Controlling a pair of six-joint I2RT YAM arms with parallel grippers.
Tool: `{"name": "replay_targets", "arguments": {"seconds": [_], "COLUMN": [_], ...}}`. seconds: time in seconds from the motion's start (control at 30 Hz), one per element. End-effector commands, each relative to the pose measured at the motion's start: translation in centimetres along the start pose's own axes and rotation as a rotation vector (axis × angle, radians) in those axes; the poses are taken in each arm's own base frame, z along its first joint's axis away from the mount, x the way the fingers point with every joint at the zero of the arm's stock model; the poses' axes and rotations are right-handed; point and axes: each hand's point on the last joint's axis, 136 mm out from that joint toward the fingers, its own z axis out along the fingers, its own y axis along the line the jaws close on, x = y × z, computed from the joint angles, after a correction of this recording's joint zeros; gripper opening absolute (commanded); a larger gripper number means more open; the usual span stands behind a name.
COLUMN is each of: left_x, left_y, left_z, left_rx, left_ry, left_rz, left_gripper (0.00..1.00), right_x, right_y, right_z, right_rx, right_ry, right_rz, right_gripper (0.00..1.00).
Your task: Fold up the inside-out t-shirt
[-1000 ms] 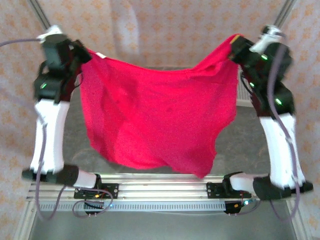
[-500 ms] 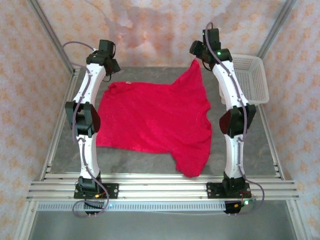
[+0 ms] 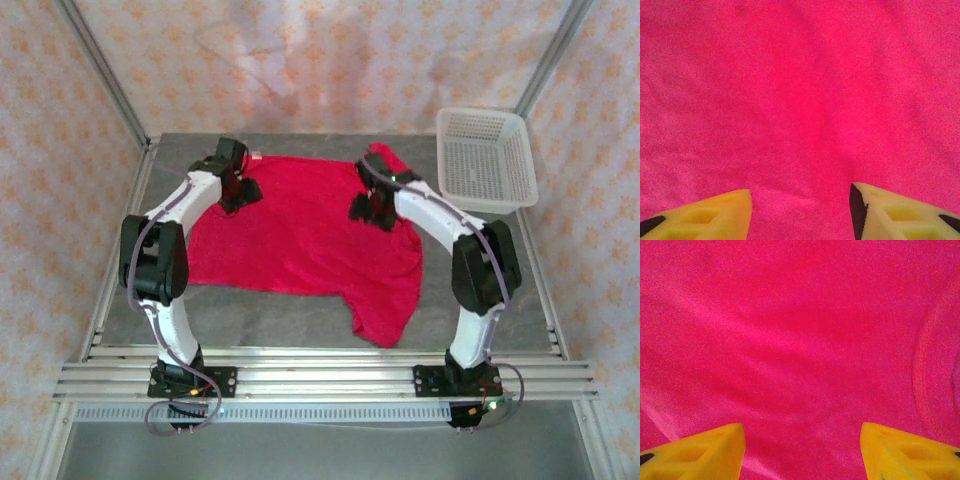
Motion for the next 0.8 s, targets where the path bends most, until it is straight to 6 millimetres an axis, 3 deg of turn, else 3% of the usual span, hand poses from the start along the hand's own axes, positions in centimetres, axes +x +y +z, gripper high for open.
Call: {"name": "replay_targets", "arguments": {"seconds": [0.0,0.1,0.23,0.33,0.4,0.5,0.57,0.67,0.77], "left_x": [2.2,5.5,10.5,14.6,17.2,21.2,23.8,26.8,27.1], "left_y": [1.2,3.1,5.1,5.7,5.2,2.9,-0.6,-6.6,-12.2], "left_z": [2.0,3.7,4.0,3.5,3.1,2.7,1.8,-0.8,-4.9], "left_rx": [0.01,-0.023,-0.011,0.02,0.049,0.113,0.187,0.266,0.348], "left_ry": [0.052,0.123,0.185,0.225,0.238,0.246,0.249,0.253,0.237], "left_rz": [-0.024,-0.029,-0.075,-0.102,-0.113,-0.138,-0.111,0.023,0.215], "left_gripper": [0.55,0.54,0.53,0.53,0.53,0.51,0.51,0.5,0.51], "right_x": [-1.0,-0.8,-3.3,-6.8,-9.2,-12.9,-15.1,-17.4,-18.7], "right_y": [-0.8,-2.3,-3.0,-1.6,0.6,5.0,8.9,13.8,14.5], "right_z": [1.2,4.3,8.7,11.5,13.0,14.2,13.5,10.1,5.5], "right_rx": [-0.072,-0.006,0.045,0.065,0.041,-0.042,-0.143,-0.336,-0.362], "right_ry": [-0.088,-0.037,0.0,0.007,0.008,-0.017,-0.058,-0.129,-0.197], "right_rz": [0.151,0.163,0.173,0.141,0.12,0.094,0.075,0.061,0.029], "right_gripper": [0.63,0.63,0.62,0.61,0.61,0.61,0.61,0.64,0.66]}}
